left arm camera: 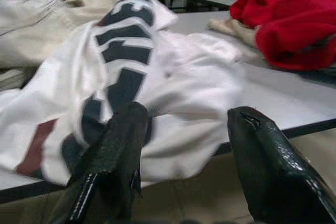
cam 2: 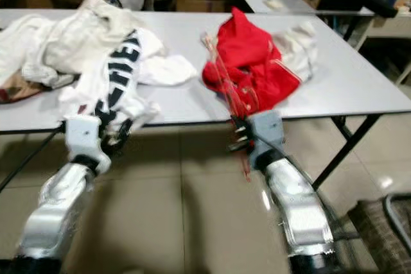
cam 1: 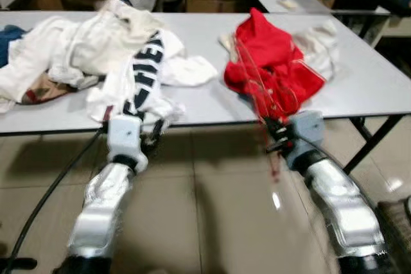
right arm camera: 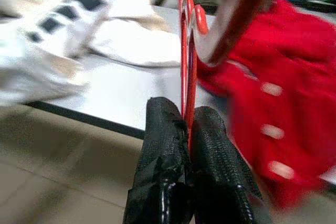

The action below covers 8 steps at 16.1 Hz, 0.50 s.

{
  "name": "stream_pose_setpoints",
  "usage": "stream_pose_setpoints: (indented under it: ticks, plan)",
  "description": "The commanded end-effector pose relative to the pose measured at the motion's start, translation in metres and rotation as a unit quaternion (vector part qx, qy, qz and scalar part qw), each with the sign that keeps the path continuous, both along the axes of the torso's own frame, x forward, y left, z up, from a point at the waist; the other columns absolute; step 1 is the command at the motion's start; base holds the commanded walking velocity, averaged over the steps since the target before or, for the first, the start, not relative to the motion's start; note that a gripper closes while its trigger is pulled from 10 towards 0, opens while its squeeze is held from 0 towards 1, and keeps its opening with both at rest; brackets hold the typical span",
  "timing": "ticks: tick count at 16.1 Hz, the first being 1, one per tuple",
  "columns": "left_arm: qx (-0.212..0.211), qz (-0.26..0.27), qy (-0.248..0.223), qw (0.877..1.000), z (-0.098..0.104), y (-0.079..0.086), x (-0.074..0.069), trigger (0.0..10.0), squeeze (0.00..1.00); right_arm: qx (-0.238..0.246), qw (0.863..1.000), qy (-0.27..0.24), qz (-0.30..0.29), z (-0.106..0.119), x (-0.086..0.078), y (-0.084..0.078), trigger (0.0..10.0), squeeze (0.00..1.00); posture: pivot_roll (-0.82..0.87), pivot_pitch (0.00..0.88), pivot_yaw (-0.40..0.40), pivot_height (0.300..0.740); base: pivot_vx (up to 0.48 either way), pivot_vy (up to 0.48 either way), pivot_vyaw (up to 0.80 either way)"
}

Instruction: Hang hanger

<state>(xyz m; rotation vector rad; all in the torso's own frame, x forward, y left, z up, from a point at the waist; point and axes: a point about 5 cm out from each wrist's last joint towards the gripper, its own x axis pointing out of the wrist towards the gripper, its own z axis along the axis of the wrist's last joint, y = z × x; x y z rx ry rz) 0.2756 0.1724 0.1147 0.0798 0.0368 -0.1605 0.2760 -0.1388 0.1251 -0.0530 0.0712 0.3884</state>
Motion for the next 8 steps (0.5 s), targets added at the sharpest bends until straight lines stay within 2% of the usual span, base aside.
stream_pose_setpoints:
  ticks: [1,2,3,7,8]
  plan:
    - [-0.001,-0.024,0.007,1.000,-0.001,-0.008,0.001,10.0,0.06,-0.009,1.000,-0.010,-0.011,0.004,0.002,-0.008,10.0,0.00,-0.03,0.021,-0.003,0.740,0.000,0.000,0.00]
    - [0.014,-0.035,0.009,0.999,-0.004,-0.010,0.001,10.0,0.10,-0.008,1.000,-0.011,-0.014,0.004,0.002,-0.009,10.0,0.00,-0.03,0.019,0.000,0.740,0.000,0.000,0.00]
    - [0.019,-0.059,0.005,0.998,-0.004,-0.014,0.002,10.0,1.00,-0.005,1.000,-0.012,-0.018,0.004,0.001,-0.009,10.0,0.00,-0.03,0.019,0.000,0.740,0.000,0.000,0.00]
    - [0.061,-0.092,0.007,0.994,-0.006,-0.020,0.018,10.0,1.00,-0.001,1.000,-0.012,-0.024,0.004,0.002,-0.010,10.0,0.00,-0.04,0.003,0.017,0.740,0.000,0.000,0.00]
    - [0.067,-0.098,0.009,0.993,-0.007,-0.020,0.020,10.0,0.84,-0.001,1.000,-0.013,-0.025,0.004,0.002,-0.010,10.0,0.00,-0.04,0.003,0.017,0.740,0.000,0.000,0.00]
